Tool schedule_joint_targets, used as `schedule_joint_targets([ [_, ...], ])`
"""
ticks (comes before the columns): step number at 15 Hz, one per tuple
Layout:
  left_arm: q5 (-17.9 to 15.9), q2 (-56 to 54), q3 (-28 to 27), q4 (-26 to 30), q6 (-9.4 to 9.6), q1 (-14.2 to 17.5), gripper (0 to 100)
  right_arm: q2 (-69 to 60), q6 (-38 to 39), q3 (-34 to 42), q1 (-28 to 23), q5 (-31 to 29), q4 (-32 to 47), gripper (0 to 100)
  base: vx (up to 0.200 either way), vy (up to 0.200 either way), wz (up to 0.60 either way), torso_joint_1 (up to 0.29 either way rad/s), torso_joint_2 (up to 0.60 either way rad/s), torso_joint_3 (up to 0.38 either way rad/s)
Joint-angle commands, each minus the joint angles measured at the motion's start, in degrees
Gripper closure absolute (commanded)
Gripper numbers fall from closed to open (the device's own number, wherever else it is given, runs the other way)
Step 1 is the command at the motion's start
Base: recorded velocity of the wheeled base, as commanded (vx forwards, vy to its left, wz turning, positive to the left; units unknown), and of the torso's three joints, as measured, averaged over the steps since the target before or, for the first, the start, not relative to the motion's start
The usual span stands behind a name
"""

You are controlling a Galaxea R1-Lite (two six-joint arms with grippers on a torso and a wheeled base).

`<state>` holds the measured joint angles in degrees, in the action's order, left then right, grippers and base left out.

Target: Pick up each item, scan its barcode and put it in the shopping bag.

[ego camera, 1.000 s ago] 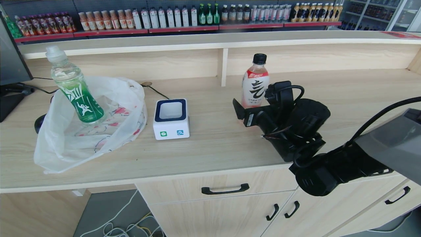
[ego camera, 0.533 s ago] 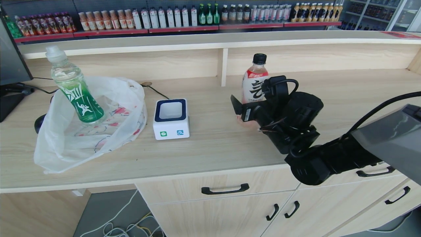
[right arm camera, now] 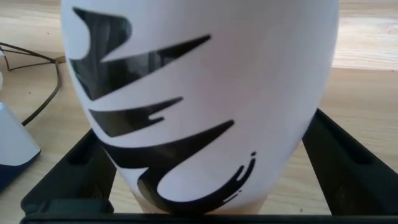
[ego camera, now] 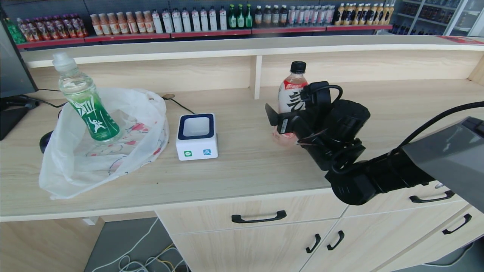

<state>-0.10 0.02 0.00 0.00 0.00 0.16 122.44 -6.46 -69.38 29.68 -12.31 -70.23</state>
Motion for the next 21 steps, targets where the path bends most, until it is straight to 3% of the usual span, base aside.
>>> schedule_joint_targets([
  [1,0.01,-0.02,0.00,0.00,0.00,0.02,0,0.08,-0.04,-0.06,0.02,0.01,-0.08,0,0.000,0.000,0.00,0.000,0.00,0.000],
  [6,0.01,-0.02,0.00,0.00,0.00,0.02,0,0.08,-0.04,-0.06,0.02,0.01,-0.08,0,0.000,0.000,0.00,0.000,0.00,0.000],
  [7,0.01,-0.02,0.00,0.00,0.00,0.02,0,0.08,-0.04,-0.14,0.02,0.01,-0.08,100,0.000,0.000,0.00,0.000,0.00,0.000],
  [21,0.01,-0.02,0.00,0.00,0.00,0.02,0,-1.59,-0.39,-1.90,0.02,-0.08,-0.17,100,0.000,0.000,0.00,0.000,0.00,0.000],
])
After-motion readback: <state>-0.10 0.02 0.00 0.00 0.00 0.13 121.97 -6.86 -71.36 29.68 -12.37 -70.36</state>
